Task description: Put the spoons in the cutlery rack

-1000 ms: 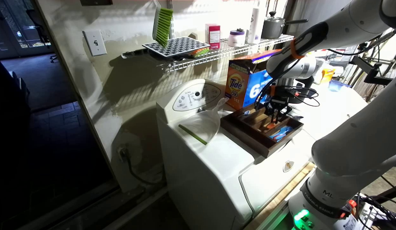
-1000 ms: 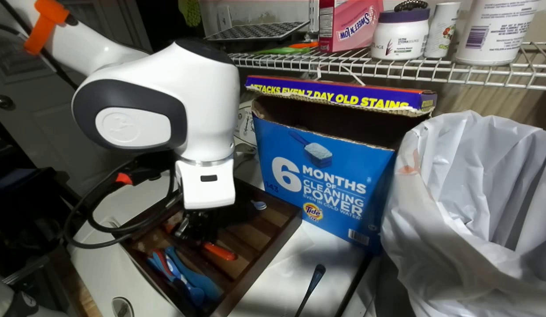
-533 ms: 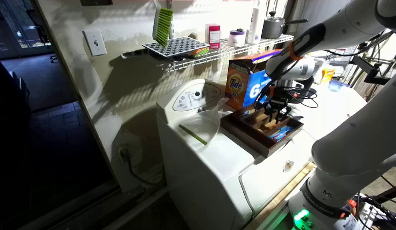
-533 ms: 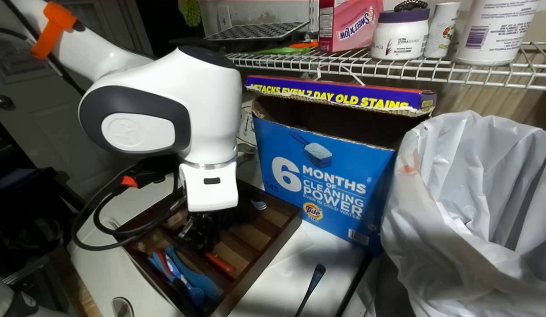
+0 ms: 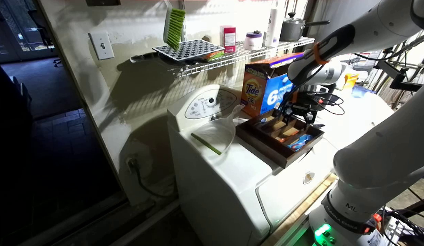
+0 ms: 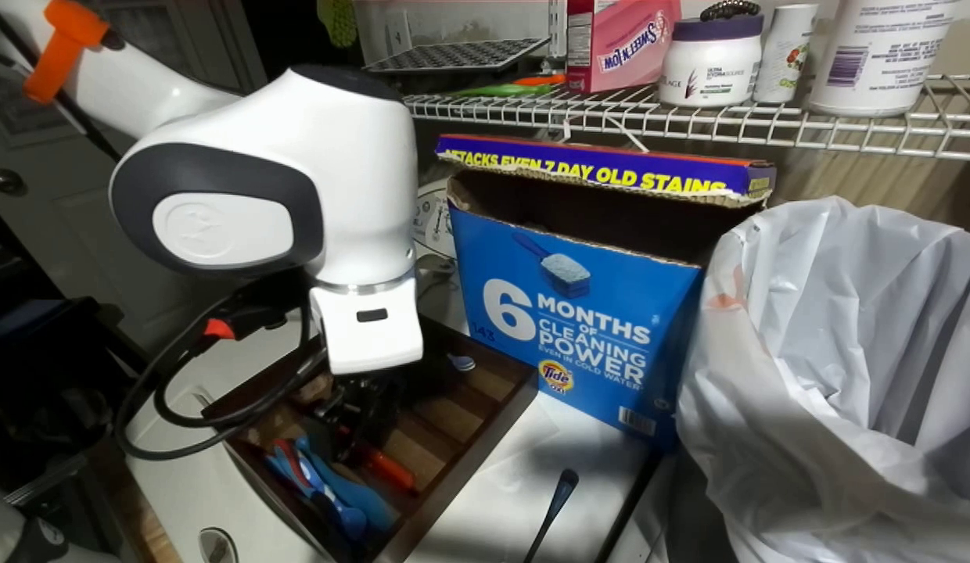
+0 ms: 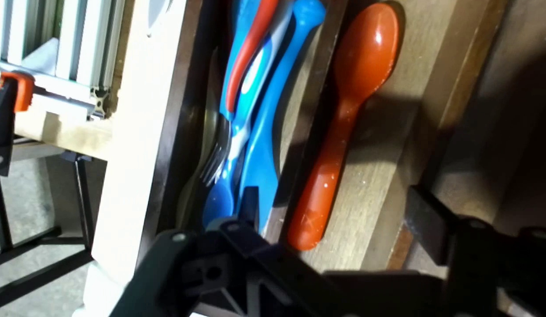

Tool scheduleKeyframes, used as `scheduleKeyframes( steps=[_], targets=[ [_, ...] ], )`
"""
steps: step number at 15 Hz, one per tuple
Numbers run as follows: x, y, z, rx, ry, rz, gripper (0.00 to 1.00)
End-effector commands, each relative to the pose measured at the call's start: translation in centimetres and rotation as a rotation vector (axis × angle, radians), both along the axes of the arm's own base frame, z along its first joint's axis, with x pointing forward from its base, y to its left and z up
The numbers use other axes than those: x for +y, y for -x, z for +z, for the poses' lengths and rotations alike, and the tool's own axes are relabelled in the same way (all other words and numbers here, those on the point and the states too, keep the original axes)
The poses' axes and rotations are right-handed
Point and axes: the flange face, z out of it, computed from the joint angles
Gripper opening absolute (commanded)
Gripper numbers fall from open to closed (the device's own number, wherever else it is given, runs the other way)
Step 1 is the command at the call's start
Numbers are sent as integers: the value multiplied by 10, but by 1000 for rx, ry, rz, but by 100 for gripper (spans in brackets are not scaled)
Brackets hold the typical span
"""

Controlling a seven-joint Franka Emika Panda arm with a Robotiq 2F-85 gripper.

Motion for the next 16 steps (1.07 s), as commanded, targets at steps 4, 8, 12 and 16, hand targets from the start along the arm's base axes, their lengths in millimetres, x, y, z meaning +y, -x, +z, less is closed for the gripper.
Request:
scheduleKeyframes(
  steps=[4, 8, 12, 16],
  targets=[
    [-12, 10, 46, -151, 47, 112, 100],
    [-28, 17, 57, -149, 58, 331, 100],
    [-51, 27, 61, -134, 67, 550, 100],
    [-72, 34, 66, -142, 99, 760, 100]
  ],
)
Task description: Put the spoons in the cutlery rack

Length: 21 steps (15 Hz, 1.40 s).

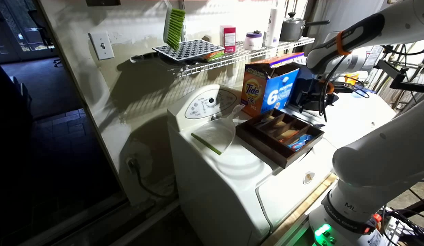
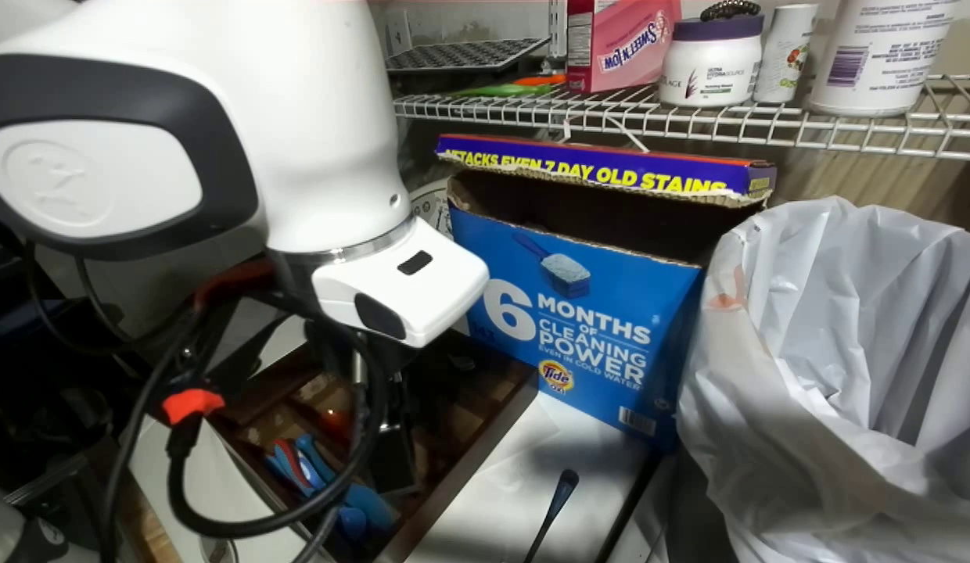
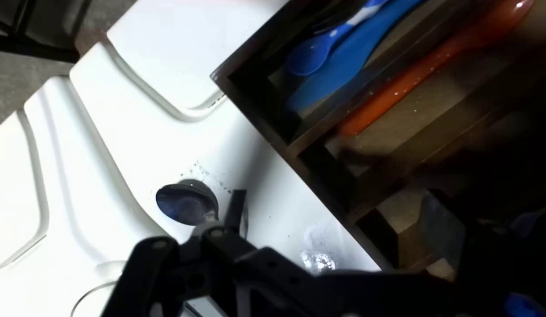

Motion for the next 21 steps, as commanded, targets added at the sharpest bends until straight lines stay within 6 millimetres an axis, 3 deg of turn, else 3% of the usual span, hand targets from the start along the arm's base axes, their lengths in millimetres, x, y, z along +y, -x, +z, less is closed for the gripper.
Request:
scheduleKeyframes(
  steps=[1, 5, 9, 21],
  targets=[
    [-22, 4, 7, -8, 41, 186, 100],
    [-51, 7, 3, -29, 72, 329, 100],
    [-73, 6, -13, -20, 72, 431, 100],
    [-99, -26, -74, 35, 30, 587, 100]
  ],
)
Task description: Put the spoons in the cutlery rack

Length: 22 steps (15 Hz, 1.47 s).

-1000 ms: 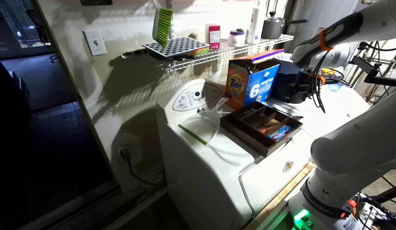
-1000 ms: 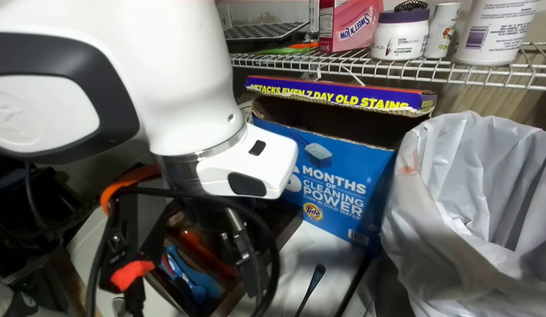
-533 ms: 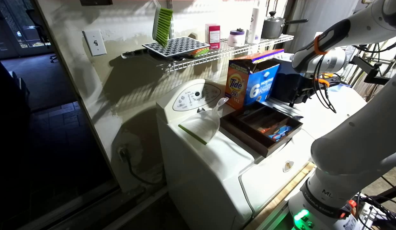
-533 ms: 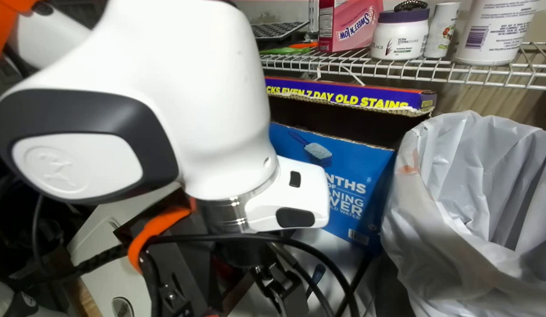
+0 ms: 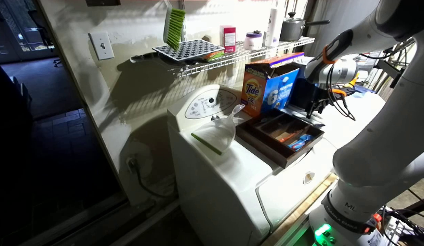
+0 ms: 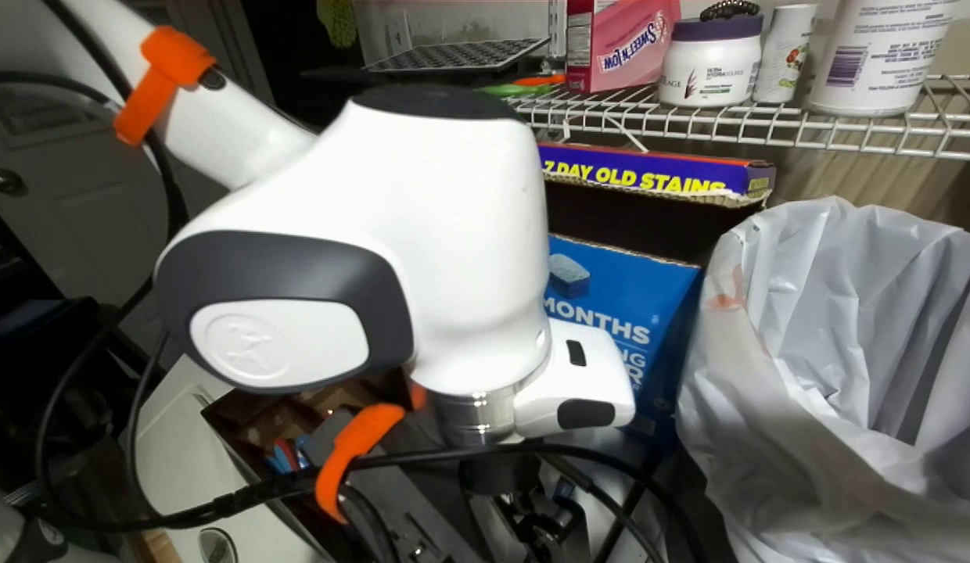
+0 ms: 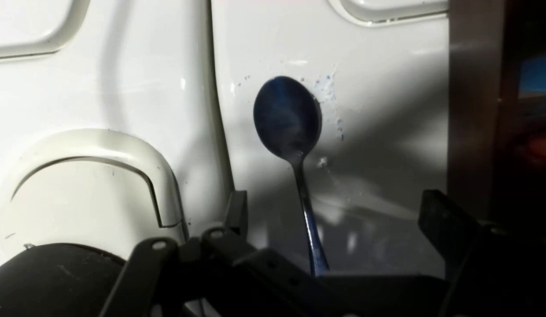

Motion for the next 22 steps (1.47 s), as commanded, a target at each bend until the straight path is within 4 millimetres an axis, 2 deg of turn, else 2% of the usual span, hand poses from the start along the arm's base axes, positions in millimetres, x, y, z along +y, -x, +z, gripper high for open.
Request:
scheduleKeyframes(
  steps=[1, 6, 8, 11, 12, 13, 14, 16, 20, 22],
  targets=[
    [-9, -15, -17, 4, -13, 38, 100],
    [-14, -24, -35, 29, -23, 64, 100],
    [-18, -26, -41, 38, -23, 71, 74],
    [-23, -28, -46, 48, -24, 76, 52],
    [-24, -28, -46, 50, -25, 77, 67],
    [-24, -28, -46, 52, -25, 78, 65],
    [-25, -29, -47, 53, -23, 80, 43],
    [-28, -30, -47, 52, -21, 82, 33],
    [-28, -32, -46, 54, -20, 88, 3],
    [-27, -34, -47, 56, -22, 91, 0]
  ],
)
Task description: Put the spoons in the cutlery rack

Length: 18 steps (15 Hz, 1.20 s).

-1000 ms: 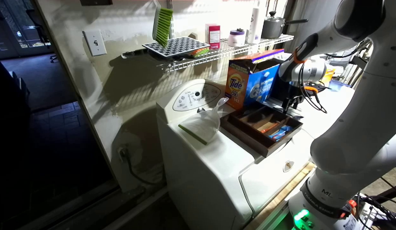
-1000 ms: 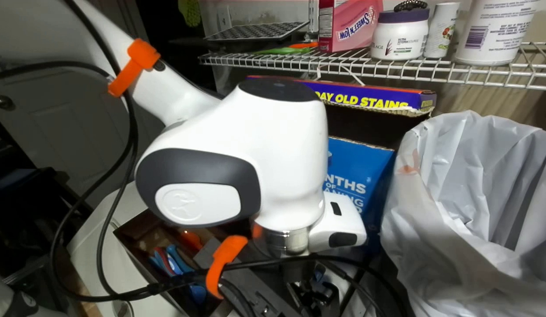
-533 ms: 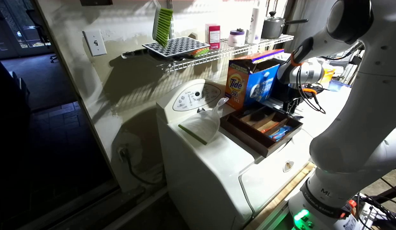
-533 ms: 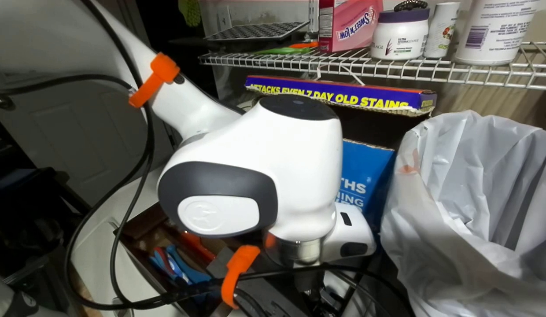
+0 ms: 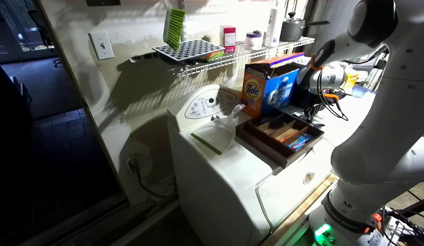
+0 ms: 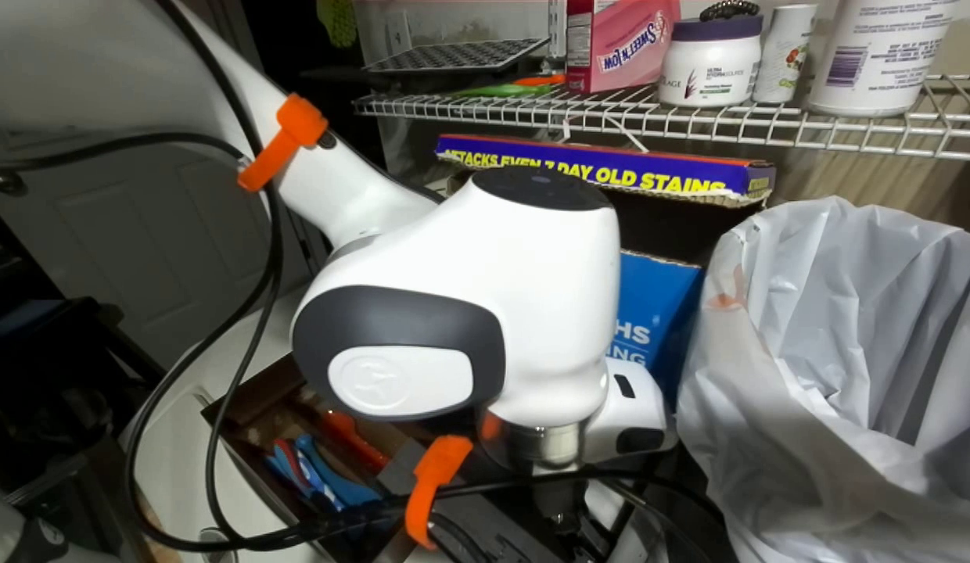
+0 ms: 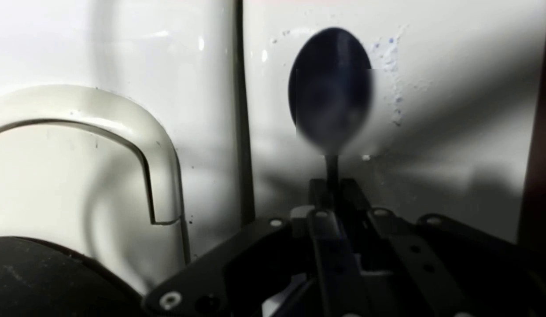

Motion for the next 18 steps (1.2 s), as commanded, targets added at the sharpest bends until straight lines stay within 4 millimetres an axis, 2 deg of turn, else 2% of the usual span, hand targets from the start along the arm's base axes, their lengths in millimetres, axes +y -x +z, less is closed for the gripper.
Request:
scheduleKeyframes(
  steps=[1, 7, 18],
  targets=[
    [-4, -6, -5, -2, -7, 16, 0],
    [-1, -6, -1, 0, -6, 19, 2],
    [28, -1, 41, 110, -19, 20, 2]
  ],
)
